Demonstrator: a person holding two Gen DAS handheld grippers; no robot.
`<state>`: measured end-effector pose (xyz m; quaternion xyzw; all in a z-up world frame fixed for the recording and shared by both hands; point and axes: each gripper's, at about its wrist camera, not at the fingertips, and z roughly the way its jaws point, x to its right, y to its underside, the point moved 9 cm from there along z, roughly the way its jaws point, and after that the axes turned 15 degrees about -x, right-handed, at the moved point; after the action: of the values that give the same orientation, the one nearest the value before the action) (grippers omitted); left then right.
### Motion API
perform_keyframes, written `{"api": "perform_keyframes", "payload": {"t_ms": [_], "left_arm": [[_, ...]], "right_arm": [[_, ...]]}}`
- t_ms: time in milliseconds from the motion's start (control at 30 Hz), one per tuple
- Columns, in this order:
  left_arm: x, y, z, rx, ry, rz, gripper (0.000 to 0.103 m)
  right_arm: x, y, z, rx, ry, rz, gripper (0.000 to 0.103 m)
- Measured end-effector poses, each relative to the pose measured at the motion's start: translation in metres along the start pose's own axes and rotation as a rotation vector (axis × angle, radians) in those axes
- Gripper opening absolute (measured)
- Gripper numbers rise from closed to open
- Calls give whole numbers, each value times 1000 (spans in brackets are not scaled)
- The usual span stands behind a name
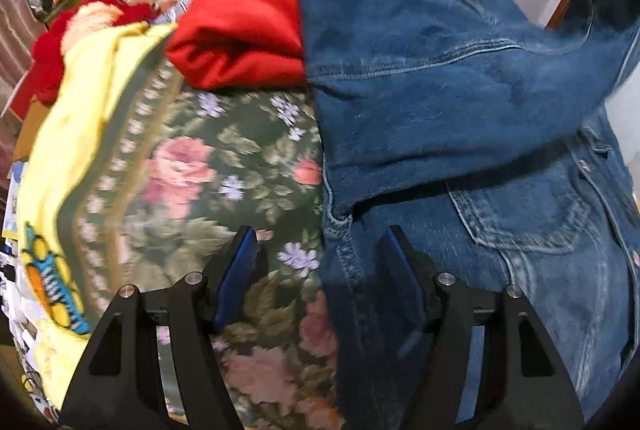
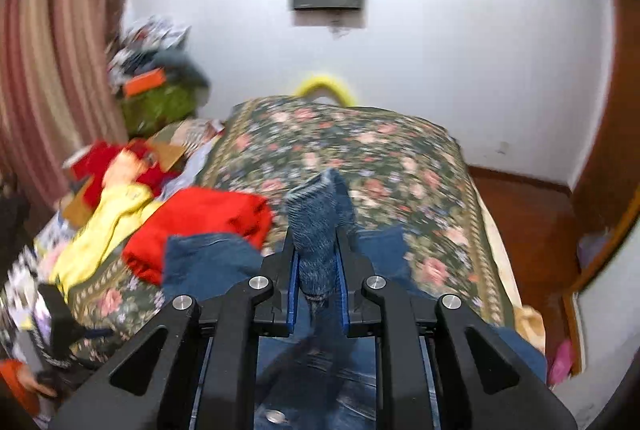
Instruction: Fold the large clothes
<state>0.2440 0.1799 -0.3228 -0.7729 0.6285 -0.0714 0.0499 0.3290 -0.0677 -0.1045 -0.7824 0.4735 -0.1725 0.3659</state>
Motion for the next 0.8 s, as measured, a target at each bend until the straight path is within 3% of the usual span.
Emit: {"api": "perform_keyframes", "payload": {"t_ms": [100,300,467,700,800], "left_arm": [[1,-5,12,-17,-10,-28,65],[-4,-7,27,-38,-8,-74,65],[-8,-5,28,-45,-27,-46,65],[12,8,9,-6,-93,56,65],[18,10,-3,2,-36,60,65]], "right_arm": [[28,19,6,-37,-2,68,14],[68,83,49,-196,-5,184,14],[103,130,68,-288,-52,313,14],[114,158,84,-351,-58,343,14],[114,152,77,-323,-49,332,14]]}}
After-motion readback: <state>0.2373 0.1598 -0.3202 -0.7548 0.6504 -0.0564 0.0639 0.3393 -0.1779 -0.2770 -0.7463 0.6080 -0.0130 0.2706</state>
